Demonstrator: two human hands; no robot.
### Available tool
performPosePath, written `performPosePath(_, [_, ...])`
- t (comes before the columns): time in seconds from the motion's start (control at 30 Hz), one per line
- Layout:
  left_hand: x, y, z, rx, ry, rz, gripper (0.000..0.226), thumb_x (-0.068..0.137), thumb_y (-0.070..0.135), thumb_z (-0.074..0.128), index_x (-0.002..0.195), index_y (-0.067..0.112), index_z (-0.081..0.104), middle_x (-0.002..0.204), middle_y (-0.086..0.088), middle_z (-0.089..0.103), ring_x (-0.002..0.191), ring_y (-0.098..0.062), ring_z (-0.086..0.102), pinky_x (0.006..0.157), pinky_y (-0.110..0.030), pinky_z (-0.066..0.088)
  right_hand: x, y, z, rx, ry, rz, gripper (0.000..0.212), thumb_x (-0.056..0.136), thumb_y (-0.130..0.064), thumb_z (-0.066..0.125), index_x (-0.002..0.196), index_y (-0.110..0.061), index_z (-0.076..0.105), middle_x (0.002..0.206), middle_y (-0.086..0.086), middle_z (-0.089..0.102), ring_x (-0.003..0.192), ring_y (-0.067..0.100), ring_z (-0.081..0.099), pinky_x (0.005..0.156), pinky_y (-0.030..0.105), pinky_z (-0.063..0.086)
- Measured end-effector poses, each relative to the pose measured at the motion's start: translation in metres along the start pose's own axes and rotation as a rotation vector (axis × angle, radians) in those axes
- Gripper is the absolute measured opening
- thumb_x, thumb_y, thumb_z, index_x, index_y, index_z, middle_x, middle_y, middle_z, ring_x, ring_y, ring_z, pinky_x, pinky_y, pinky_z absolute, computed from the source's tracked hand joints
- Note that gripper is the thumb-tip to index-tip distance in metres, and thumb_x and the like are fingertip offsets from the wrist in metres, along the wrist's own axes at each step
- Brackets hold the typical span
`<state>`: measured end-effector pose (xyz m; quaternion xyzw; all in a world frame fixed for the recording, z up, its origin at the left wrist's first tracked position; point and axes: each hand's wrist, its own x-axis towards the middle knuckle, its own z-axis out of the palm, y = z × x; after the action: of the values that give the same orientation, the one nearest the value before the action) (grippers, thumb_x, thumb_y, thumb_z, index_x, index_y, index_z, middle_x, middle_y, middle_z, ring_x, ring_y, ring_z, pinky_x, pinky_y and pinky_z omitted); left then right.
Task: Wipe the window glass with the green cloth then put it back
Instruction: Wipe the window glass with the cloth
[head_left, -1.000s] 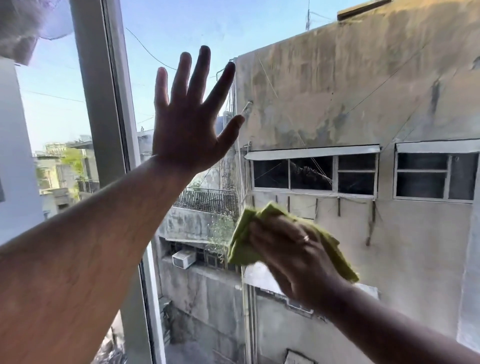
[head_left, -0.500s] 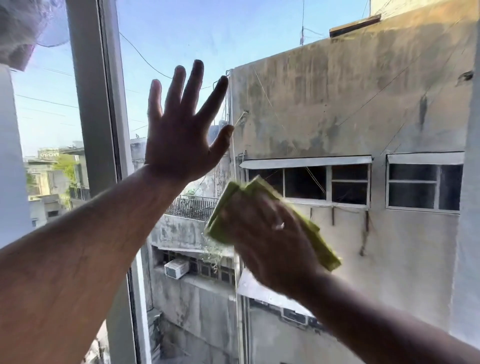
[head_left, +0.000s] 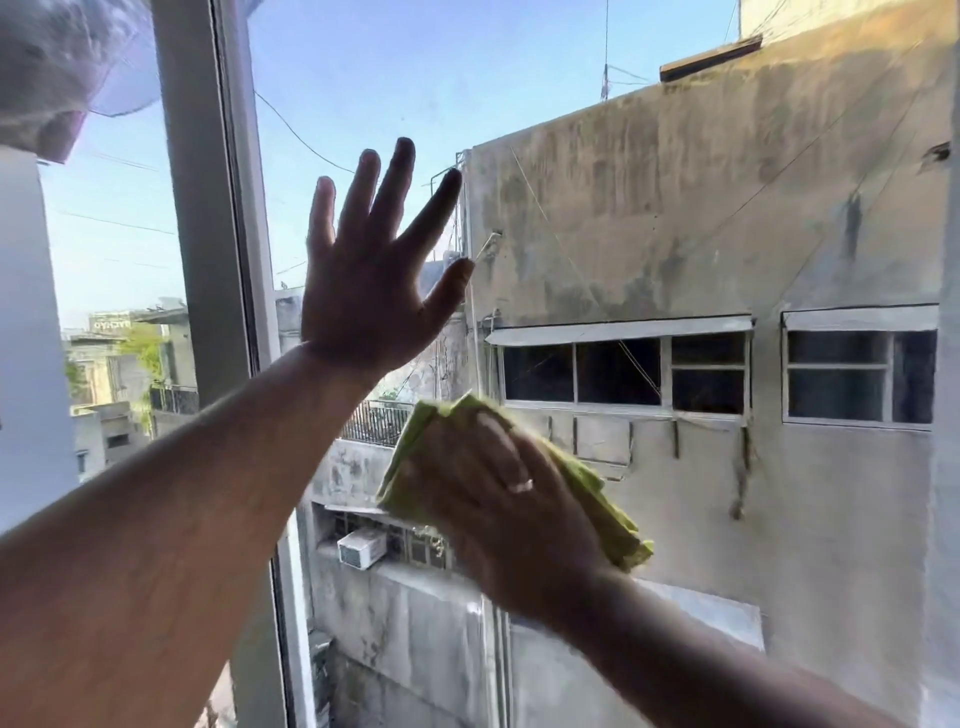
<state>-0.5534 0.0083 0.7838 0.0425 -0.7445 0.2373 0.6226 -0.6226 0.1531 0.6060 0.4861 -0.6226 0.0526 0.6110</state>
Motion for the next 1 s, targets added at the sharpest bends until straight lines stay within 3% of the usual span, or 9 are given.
performPosePath(0.1, [0.001,0.001,-0.001,-0.001,-0.013,-0.001,0.068,0.1,0.064,0.024,0.159,0.03,0.024,0.169,-0.012,0.016,0.156,-0.036,0.017,0.124,-0.06,0.013,-0.007,0.069,-0.016,0.004,-0.022,-0.172,0.056,0.098,-0.035,0.048,0.152,-0.037,0.037,0.16,-0.004,0.039,0.15,0.026,0.031,0.124,0.039,0.022])
performPosePath(0.23, [0.002,0.001,0.002,0.019,-0.005,-0.008,0.068,0.1,0.064,0.021,0.159,0.031,0.023,0.169,-0.013,0.015,0.156,-0.036,0.017,0.124,-0.061,0.013,-0.014,0.215,-0.069,-0.093,0.213,0.595,0.067,0.097,-0.027,0.05,0.157,-0.023,0.019,0.158,0.022,0.038,0.145,0.044,0.036,0.12,0.052,0.033])
performPosePath(0.33, [-0.002,0.002,0.002,0.045,-0.03,0.001,0.067,0.1,0.06,0.025,0.16,0.029,0.021,0.169,-0.015,0.014,0.155,-0.039,0.017,0.123,-0.062,0.012,0.007,0.191,-0.062,-0.15,0.391,0.939,0.052,0.099,-0.026,0.048,0.148,-0.015,0.033,0.154,0.03,0.04,0.143,0.049,0.038,0.115,0.058,0.038])
performPosePath(0.47, [-0.008,-0.017,0.004,0.061,-0.048,-0.049,0.072,0.099,0.06,0.021,0.161,0.022,0.015,0.169,-0.014,0.014,0.154,-0.04,0.018,0.122,-0.062,0.011,0.031,0.057,-0.005,-0.001,0.047,0.097,0.055,0.094,-0.03,0.051,0.148,-0.034,0.041,0.164,0.005,0.031,0.154,0.035,0.023,0.126,0.052,0.017])
performPosePath(0.53, [0.004,-0.004,0.001,-0.005,-0.04,-0.038,0.077,0.099,0.062,0.02,0.161,0.017,0.011,0.169,-0.012,0.015,0.155,-0.038,0.015,0.123,-0.06,0.007,0.005,0.073,-0.011,0.004,-0.089,-0.194,0.052,0.1,-0.03,0.046,0.152,-0.028,0.04,0.163,0.002,0.034,0.154,0.03,0.023,0.125,0.051,0.018])
performPosePath(0.67, [0.022,0.045,-0.002,0.017,-0.033,0.098,0.075,0.098,0.064,0.022,0.161,0.023,0.014,0.17,-0.012,0.015,0.155,-0.038,0.017,0.123,-0.057,0.005,-0.046,0.211,-0.059,-0.111,0.018,0.069,0.058,0.1,-0.031,0.041,0.156,-0.023,0.033,0.165,0.007,0.032,0.155,0.032,0.02,0.125,0.047,0.023])
performPosePath(0.8, [0.017,0.048,0.008,0.082,-0.059,0.066,0.073,0.097,0.064,0.022,0.161,0.028,0.018,0.17,-0.012,0.012,0.154,-0.039,0.018,0.123,-0.058,0.006,-0.09,0.315,-0.099,-0.11,0.151,0.906,0.068,0.099,-0.046,0.021,0.16,-0.015,0.02,0.166,0.022,0.02,0.153,0.04,0.019,0.124,0.054,0.022])
performPosePath(0.87, [0.019,0.045,0.012,0.1,-0.05,0.083,0.073,0.097,0.064,0.022,0.161,0.028,0.017,0.17,-0.012,0.011,0.154,-0.039,0.018,0.122,-0.058,0.007,-0.07,0.302,-0.093,-0.095,0.257,1.137,0.07,0.1,-0.045,0.019,0.161,-0.012,0.011,0.167,0.023,0.011,0.155,0.04,0.013,0.126,0.053,0.019])
performPosePath(1.0, [0.018,0.044,0.012,0.093,-0.045,0.079,0.072,0.098,0.063,0.024,0.161,0.028,0.019,0.17,-0.012,0.013,0.154,-0.039,0.019,0.122,-0.059,0.009,-0.009,0.159,-0.046,-0.119,0.216,0.535,0.083,0.09,-0.022,0.047,0.162,-0.027,0.006,0.169,0.011,0.013,0.156,0.038,0.01,0.122,0.054,0.024])
